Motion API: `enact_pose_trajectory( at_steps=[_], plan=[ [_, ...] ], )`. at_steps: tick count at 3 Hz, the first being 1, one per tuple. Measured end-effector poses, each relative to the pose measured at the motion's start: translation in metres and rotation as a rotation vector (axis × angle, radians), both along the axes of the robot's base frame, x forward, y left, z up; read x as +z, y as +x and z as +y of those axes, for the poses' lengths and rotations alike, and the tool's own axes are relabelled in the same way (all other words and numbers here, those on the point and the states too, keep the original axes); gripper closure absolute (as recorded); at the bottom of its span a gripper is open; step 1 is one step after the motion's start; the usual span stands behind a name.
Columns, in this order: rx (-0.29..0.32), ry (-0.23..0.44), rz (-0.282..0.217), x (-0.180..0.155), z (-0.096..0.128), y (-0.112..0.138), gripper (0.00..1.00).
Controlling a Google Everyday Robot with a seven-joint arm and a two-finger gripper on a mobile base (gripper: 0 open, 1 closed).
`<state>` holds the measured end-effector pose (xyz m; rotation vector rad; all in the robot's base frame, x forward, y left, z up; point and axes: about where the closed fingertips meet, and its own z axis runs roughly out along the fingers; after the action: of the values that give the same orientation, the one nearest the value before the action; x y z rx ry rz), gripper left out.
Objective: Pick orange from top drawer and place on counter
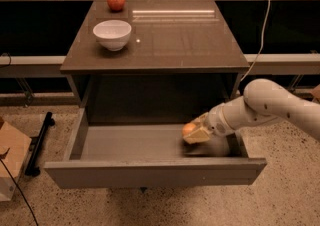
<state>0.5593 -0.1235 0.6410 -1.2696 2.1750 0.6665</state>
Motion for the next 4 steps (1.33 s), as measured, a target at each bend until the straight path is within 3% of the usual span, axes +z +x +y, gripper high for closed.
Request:
enact_pose_trajectory(
  at_steps=[2, 3, 4],
  plan=[
    [0.149, 0.050, -0.185, 0.152, -0.001, 0.005, 1.00],
    [0.195, 0.022, -0.297, 0.253, -0.004, 0.021, 1.00],
    [0.183, -0.020, -0.359, 0.304, -0.012, 0.046, 1.00]
  ],
)
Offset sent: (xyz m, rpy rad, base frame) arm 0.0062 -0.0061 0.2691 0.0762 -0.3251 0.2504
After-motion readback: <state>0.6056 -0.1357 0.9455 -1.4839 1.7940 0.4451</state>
